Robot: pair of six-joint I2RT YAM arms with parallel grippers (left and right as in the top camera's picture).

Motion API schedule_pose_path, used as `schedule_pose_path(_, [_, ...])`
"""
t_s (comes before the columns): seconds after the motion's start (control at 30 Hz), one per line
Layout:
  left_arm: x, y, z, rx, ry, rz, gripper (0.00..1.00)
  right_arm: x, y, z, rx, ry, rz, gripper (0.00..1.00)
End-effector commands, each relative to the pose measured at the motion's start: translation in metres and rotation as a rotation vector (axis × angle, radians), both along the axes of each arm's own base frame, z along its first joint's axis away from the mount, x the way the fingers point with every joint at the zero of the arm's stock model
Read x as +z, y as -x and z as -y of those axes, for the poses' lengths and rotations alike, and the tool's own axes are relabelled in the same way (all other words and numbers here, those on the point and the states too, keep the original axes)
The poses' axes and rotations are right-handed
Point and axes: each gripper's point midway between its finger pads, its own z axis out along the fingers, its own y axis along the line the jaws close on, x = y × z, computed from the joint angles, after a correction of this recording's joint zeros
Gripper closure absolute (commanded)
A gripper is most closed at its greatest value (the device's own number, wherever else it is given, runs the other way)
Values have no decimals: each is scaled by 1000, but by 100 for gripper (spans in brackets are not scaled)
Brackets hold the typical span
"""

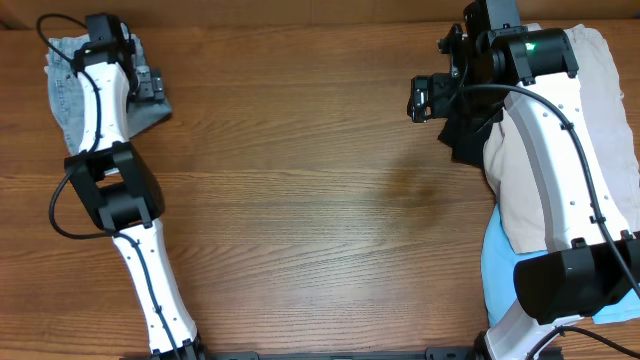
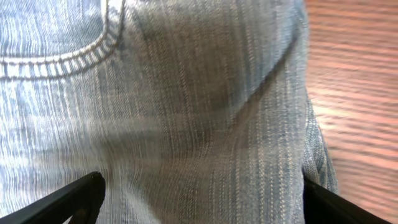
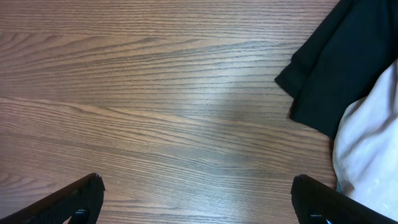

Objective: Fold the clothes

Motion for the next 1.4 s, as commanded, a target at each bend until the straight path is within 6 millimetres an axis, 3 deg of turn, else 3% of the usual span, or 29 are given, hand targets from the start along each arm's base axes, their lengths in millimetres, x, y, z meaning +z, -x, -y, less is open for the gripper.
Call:
schedule_pose_path(0.0, [-95,29,53,-107,112,-212,0,12,-2,2,2,6,40,0])
schedule_pose_path(0.1, [-64,27,48,22,145,-179,0,12,-2,2,2,5,41,0])
schedule_pose_path(0.2, [-16,20,38,164,189,-98,0,12,-3,2,2,5,45,0])
schedule_pose_path(0.37, [69,7,30,237,274,81,0,12,-3,2,2,5,44,0])
schedule_pose_path(0.47, [93,9,24,257,302,130,0,12,-3,2,2,5,44,0])
schedule_pose_path(0.6, [80,45,1,413,302,22,0,12,-3,2,2,5,44,0])
schedule_pose_path(0.7, [63,59,-10,487,334,-28,0,12,-3,2,3,5,48,0])
schedule_pose_path(0.87, [29,58,-15,446,352,-75,0,12,-4,2,3,4,51,0])
schedule_pose_path(0.97, [2,51,-2,336,361,-105,0,13,-5,1,3,3,55,0])
schedule_pose_path(1.17, [-46,55,10,282,358,-168,0,13,-5,1,2,3,53,0])
schedule_pose_path(1.37, [-79,62,1,156,267,-206,0,13,-5,1,2,3,55,0])
